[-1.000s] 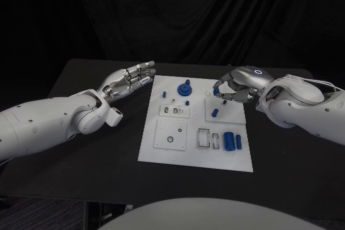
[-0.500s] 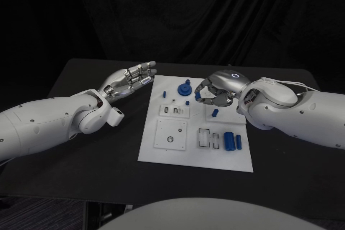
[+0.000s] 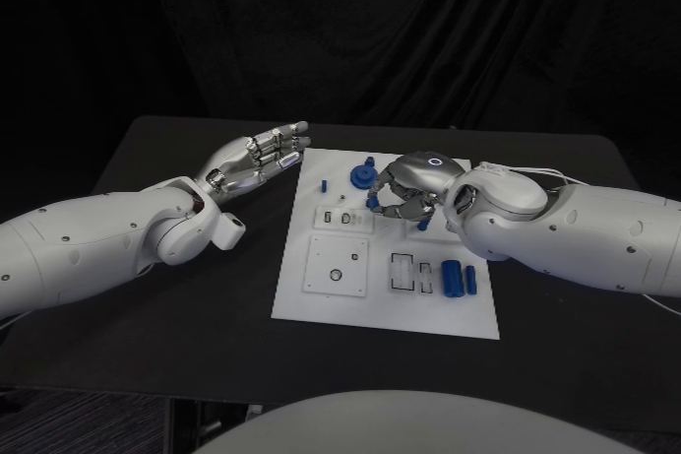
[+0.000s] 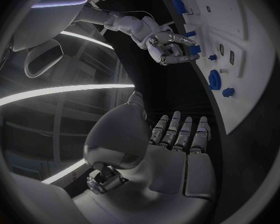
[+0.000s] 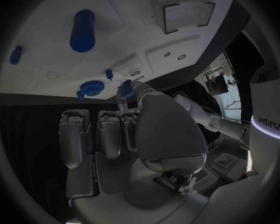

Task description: Assemble the parts on the task board

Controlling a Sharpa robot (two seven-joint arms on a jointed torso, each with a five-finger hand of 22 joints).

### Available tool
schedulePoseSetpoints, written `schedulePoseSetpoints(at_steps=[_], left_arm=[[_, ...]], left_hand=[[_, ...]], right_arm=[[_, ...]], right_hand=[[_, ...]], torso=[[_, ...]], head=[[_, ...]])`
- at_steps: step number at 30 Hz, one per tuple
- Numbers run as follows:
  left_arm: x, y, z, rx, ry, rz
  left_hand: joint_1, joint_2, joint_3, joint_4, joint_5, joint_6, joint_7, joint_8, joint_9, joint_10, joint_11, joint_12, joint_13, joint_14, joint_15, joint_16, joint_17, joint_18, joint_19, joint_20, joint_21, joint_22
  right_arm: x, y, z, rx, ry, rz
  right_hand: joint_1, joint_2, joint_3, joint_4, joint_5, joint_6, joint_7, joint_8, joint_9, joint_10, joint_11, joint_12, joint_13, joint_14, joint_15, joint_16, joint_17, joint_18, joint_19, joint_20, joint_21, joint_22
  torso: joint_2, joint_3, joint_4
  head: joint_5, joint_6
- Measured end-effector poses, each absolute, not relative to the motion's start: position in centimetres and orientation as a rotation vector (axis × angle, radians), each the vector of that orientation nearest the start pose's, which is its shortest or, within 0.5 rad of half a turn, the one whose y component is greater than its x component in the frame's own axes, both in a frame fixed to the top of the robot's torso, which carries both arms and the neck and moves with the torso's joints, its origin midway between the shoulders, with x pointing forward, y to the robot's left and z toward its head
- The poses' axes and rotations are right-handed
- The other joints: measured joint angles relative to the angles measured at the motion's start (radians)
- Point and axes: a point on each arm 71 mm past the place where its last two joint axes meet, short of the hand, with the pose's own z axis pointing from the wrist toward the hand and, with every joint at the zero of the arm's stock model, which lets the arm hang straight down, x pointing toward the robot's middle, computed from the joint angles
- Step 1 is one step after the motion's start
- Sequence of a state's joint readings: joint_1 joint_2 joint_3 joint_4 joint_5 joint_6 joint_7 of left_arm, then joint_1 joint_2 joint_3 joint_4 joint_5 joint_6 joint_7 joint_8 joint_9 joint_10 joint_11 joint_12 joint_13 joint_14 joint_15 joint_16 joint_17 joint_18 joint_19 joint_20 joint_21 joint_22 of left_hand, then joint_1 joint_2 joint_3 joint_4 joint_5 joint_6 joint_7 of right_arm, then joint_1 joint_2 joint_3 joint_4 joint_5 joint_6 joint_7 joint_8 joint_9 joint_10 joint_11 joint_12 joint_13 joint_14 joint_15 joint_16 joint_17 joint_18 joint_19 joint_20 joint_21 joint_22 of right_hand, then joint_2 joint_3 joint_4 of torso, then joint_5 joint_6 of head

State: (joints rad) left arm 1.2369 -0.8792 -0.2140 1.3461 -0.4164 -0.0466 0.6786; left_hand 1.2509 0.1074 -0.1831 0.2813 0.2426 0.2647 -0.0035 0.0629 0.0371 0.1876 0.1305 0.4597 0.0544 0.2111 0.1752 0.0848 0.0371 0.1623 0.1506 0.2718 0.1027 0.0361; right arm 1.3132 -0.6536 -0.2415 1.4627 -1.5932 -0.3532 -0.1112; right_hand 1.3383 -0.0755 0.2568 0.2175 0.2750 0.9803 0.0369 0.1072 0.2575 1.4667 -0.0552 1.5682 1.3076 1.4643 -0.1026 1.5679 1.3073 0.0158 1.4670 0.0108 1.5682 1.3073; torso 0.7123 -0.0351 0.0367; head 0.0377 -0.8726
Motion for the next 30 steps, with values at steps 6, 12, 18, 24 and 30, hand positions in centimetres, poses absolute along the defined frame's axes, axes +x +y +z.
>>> schedulePoseSetpoints(at_steps=[6,12,18,24,30], left_arm=[[48.6,26.1,-21.0,-0.489,1.546,-1.579],[48.6,26.1,-21.1,-0.489,1.546,-1.579],[48.6,26.0,-21.1,-0.489,1.547,-1.580],[48.6,25.9,-21.1,-0.488,1.547,-1.582],[48.6,25.9,-21.1,-0.488,1.547,-1.582]], left_hand=[[0.003,0.003,0.000,0.000,0.004,0.000,0.000,0.000,0.000,-0.002,-0.002,0.000,0.000,0.000,0.000,0.000,0.000,0.000,0.000,0.000,0.000,0.000],[0.004,0.004,0.000,0.000,0.005,0.000,0.000,0.000,0.000,-0.003,-0.003,0.000,0.000,0.000,0.000,0.000,0.000,0.000,0.000,0.000,0.000,0.000],[0.004,0.004,0.000,0.000,0.005,0.000,0.000,0.000,0.000,-0.003,-0.003,0.000,0.000,0.000,0.000,0.000,0.000,0.000,0.000,0.000,0.000,0.000],[0.004,0.004,0.000,0.000,0.005,0.000,0.000,0.000,0.000,-0.003,-0.003,0.000,0.000,0.000,0.000,0.000,0.000,0.000,0.000,0.000,0.000,0.000],[0.004,0.004,0.000,0.000,0.005,0.000,0.000,0.000,0.000,-0.003,-0.003,0.000,0.000,0.000,0.000,0.000,0.000,0.000,0.000,0.000,0.000,0.000]], right_arm=[[48.2,-11.5,-20.3,-0.492,1.632,0.626],[48.3,-11.2,-20.4,-0.497,1.639,0.617],[48.3,-10.9,-20.6,-0.503,1.646,0.612],[48.4,-10.8,-20.7,-0.508,1.656,0.606],[48.4,-10.7,-20.8,-0.514,1.668,0.601]], right_hand=[[0.000,0.000,0.003,-0.003,0.000,0.000,0.000,-0.002,0.000,0.000,0.000,0.000,0.000,0.000,0.000,0.000,0.000,0.000,0.000,0.000,0.000,0.000],[0.000,0.000,0.003,-0.003,0.000,0.000,0.000,-0.002,-0.001,0.000,0.000,0.000,0.000,0.000,0.000,0.000,0.000,0.000,0.000,0.000,0.000,0.001],[0.000,0.000,0.002,-0.008,0.000,-0.010,0.005,-0.009,0.000,0.000,0.000,0.000,0.000,0.000,0.000,0.000,0.000,0.000,0.000,0.000,0.000,0.001],[0.000,0.000,0.003,-0.008,0.000,-0.015,0.003,-0.012,0.000,-0.004,0.004,0.000,0.000,0.000,0.000,0.000,0.000,0.000,0.000,0.000,0.000,0.001],[0.000,0.000,0.000,-0.011,0.000,-0.022,0.003,-0.016,-0.002,-0.004,0.004,0.000,0.000,0.003,0.003,0.000,0.000,0.000,-0.004,0.004,0.000,0.001]], torso=[[0.001,0.0006,0.0006],[0.001,0.0006,0.0000],[0.000,0.0001,-0.0003],[0.000,0.0000,0.0000],[0.000,-0.0003,0.0000]], head=[[-0.004,0.000],[-0.001,0.000],[-0.002,0.000],[-0.005,0.000],[-0.002,0.000]])
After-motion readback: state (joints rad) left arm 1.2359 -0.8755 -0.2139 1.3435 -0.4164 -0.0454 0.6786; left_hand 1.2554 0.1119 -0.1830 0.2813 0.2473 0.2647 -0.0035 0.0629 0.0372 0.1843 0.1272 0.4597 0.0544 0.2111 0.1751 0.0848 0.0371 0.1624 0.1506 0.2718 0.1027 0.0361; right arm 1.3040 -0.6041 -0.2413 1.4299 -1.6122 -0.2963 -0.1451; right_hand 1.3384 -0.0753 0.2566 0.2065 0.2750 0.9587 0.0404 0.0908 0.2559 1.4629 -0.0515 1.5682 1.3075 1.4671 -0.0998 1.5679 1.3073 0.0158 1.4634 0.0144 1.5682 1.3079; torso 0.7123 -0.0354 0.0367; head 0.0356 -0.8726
